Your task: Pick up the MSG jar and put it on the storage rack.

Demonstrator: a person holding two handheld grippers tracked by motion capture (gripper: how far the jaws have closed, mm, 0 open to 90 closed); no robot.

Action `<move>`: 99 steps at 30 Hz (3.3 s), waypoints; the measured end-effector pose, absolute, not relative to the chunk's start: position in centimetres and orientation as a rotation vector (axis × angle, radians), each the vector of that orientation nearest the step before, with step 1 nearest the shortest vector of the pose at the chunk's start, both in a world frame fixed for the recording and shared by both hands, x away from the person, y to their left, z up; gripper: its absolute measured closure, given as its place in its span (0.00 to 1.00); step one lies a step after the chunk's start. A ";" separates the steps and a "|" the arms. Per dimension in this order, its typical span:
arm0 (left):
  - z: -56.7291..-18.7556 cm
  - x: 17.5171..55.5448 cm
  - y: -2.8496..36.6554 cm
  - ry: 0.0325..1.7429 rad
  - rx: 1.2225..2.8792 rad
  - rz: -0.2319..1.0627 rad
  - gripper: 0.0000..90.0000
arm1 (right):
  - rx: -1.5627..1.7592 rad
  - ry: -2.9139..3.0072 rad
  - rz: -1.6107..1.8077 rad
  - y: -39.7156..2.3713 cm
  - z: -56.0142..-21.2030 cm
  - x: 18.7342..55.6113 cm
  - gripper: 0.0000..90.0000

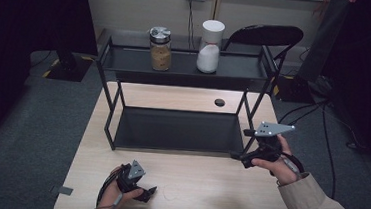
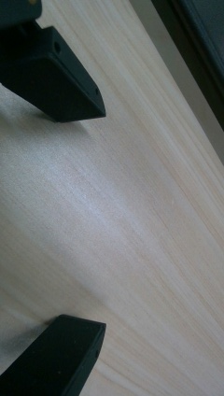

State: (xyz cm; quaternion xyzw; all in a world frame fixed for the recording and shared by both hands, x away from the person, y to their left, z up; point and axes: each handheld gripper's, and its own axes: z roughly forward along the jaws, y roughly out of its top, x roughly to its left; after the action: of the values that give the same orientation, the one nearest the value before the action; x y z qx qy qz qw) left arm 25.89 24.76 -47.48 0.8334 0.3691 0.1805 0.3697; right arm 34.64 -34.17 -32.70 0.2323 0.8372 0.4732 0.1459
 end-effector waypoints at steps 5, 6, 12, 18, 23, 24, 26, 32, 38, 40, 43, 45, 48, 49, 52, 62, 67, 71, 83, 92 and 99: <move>-47.5 25.9 24.8 0.947 2.138 0.463 0.00 | 0.692 2.417 1.363 -34.7 -34.1 34.4 0.00; -47.5 25.9 24.8 0.947 2.138 0.463 0.00 | 0.694 2.417 1.363 -34.8 -34.3 34.3 0.00; -47.5 25.9 24.8 0.947 2.138 0.463 0.00 | 0.712 2.421 1.357 -35.4 -35.9 33.9 0.00; -47.5 25.9 24.8 0.947 2.138 0.463 0.00 | 0.741 2.433 1.352 -35.9 -37.5 33.5 0.00; -47.5 25.9 24.8 0.947 2.139 0.463 0.00 | 0.767 2.444 1.334 -36.3 -39.0 33.4 0.00; -47.5 25.9 24.8 0.947 2.138 0.463 0.00 | 0.775 2.450 1.335 -36.4 -39.3 33.4 0.00; -47.5 25.9 24.8 0.947 2.138 0.463 0.00 | 0.790 2.453 1.328 -36.5 -40.0 33.3 0.00; -47.5 25.9 24.8 0.947 2.139 0.463 0.00 | 0.818 2.465 1.318 -37.1 -42.0 32.9 0.00; -47.5 25.9 24.8 0.947 2.138 0.463 0.00 | 0.824 2.476 1.285 -37.6 -43.2 32.6 0.00; -47.5 25.9 24.8 0.947 2.138 0.463 0.00 | 0.831 2.478 1.276 -37.7 -43.5 32.6 0.00; -47.5 25.9 24.8 0.947 2.138 0.463 0.00 | 0.835 2.485 1.265 -37.9 -43.9 32.5 0.00; -47.5 25.9 24.8 0.947 2.138 0.463 0.00 | 0.835 2.489 1.262 -38.0 -44.2 32.5 0.00; -47.5 25.9 24.8 0.947 2.138 0.463 0.00 | 0.836 2.488 1.262 -38.0 -44.4 32.4 0.00; -47.5 25.9 24.8 0.947 2.138 0.463 0.00 | 0.835 2.489 1.263 -38.1 -44.5 32.4 0.00; -47.5 25.9 24.8 0.947 2.138 0.463 0.00 | 0.840 2.491 1.262 -38.2 -44.7 32.4 0.00; -47.5 25.9 24.8 0.947 2.139 0.463 0.00 | 0.841 2.499 1.263 -38.6 -45.5 32.1 0.00; -47.5 25.9 24.8 0.947 2.138 0.463 0.00 | 0.846 2.494 1.265 -38.7 -45.7 32.0 0.00; -47.5 25.9 24.8 0.947 2.138 0.463 0.00 | 0.843 2.502 1.255 -38.7 -45.8 32.0 0.00; -47.5 25.9 24.8 0.947 2.138 0.463 0.00 | 0.833 2.534 1.206 -38.3 -46.1 32.2 0.00; -47.5 25.9 24.8 0.947 2.138 0.463 0.00 | 0.786 2.568 1.136 -37.7 -46.2 32.3 0.02; -47.5 25.9 24.8 0.947 2.138 0.463 0.00 | 0.740 2.566 1.094 -37.3 -46.2 32.1 0.01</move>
State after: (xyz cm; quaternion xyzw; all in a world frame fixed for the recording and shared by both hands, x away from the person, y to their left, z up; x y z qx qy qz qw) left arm 25.89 24.76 -47.48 0.8334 0.3691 0.1805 0.3697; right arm 32.09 -37.27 -46.21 0.2542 0.8819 0.3760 0.1277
